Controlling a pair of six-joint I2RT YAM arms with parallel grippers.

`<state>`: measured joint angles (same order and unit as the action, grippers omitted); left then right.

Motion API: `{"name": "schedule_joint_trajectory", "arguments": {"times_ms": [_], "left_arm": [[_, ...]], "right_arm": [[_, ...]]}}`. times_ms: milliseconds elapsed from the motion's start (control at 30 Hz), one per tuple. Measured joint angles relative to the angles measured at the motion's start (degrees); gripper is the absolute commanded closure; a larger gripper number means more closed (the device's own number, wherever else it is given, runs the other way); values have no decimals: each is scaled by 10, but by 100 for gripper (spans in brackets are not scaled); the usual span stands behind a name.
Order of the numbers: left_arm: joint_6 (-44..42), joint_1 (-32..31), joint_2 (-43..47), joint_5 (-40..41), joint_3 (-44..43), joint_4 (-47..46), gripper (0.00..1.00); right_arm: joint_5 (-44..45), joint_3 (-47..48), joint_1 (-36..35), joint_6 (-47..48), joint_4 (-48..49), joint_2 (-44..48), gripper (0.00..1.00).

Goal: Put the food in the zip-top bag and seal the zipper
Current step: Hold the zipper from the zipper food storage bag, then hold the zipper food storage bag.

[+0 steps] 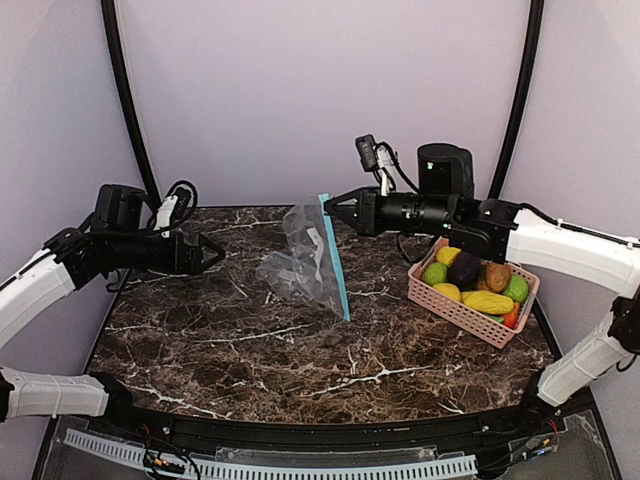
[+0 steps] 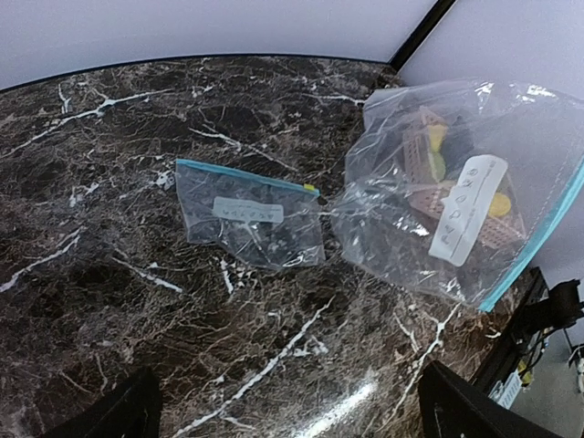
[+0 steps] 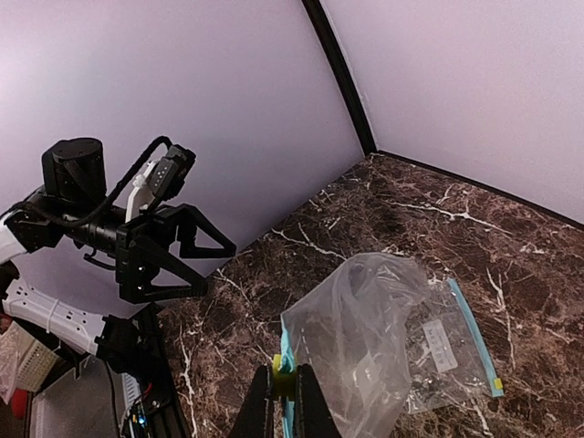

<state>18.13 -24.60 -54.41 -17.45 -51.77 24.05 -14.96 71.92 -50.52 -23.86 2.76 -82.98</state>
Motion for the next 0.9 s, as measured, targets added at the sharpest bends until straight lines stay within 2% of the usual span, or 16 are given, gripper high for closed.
{"name": "schedule_joint_trajectory", "arguments": {"times_ms": [133,267,400,600,767,900], "left_arm": [[-66,0,-65,19,-63,60,1],[-127,0,-129,-2,-138,72,1],[-167,-1,-180,-85,-181,36,1],[-180,-14,-232,-270,-169,-78,2],[-161,-25,-261,-376,-124,-165,17],[-119,-37,-275,-421,-78,-236,29]], "right_arm": [[13,-1,0,25,-49,10,100],[-3,-1,0,40,-93,0,100],[-59,0,0,49,-116,-24,100],[-142,3,0,52,-132,-60,100],[-195,20,0,51,-131,-94,100],[-229,34,-1,49,-132,-118,100]]}}
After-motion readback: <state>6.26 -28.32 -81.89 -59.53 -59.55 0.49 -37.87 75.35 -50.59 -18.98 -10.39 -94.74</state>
